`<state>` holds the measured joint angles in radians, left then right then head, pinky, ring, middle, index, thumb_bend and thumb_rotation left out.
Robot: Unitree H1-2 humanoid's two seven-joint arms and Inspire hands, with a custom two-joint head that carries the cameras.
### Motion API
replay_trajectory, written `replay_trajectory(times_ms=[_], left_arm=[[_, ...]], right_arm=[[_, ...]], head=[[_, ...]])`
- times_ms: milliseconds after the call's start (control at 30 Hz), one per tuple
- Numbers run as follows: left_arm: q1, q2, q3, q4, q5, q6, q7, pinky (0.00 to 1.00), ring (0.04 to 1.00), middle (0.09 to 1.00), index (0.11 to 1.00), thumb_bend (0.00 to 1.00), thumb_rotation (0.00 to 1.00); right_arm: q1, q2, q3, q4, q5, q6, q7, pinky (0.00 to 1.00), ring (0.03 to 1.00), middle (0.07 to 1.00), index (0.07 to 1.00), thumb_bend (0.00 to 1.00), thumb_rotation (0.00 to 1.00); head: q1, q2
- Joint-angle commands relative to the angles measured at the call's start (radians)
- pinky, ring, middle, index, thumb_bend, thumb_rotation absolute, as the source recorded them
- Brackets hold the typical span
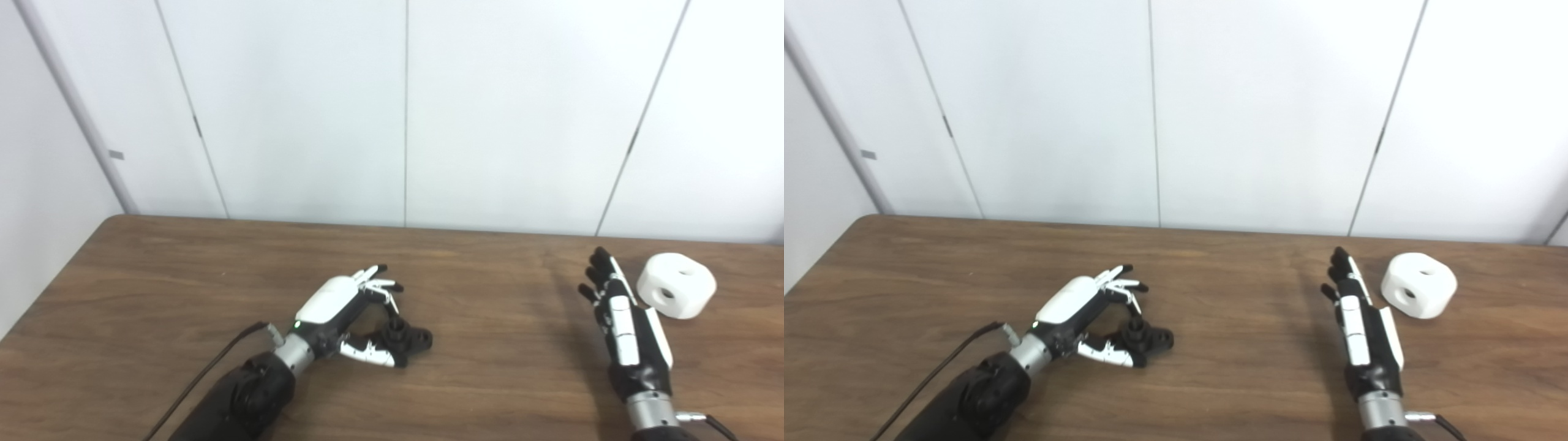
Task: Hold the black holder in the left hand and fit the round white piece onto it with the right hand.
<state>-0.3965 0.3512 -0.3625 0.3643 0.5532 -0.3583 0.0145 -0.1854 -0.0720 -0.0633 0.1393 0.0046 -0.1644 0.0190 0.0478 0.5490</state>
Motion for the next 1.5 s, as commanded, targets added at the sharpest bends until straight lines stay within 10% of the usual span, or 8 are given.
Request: replay_trajectory(times_ms=[0,567,1467], left_arm=[[-0.006,0.000,-0.005,-0.038,0.018,-0.013,-0.016,1.00,1.000,0.836,0.480,0.52,0.05],[0.102,-0.006,-0.003,-0.206,0.025,-0.030,-0.102,1.00,1.000,0.813,0.480,0.52,0.05],[0.106,-0.041,0.063,-0.166,0.025,-0.016,-0.088,1.00,1.000,0.814,0.480,0.52,0.05]], right_arm=[[0.020,0.023,0.012,-0.013,-0.018,0.003,-0.021,0.89,0.947,0.949,0.931,0.38,1.00],[0.021,0.038,0.035,-0.066,-0.040,0.031,-0.029,0.91,0.949,0.954,0.937,0.37,1.00],[0.083,0.031,0.048,-0.240,-0.045,0.122,-0.024,0.90,0.953,0.954,0.930,0.36,0.94]], head=[[0.001,0.001],[-0.064,0.076],[-0.146,0.086]])
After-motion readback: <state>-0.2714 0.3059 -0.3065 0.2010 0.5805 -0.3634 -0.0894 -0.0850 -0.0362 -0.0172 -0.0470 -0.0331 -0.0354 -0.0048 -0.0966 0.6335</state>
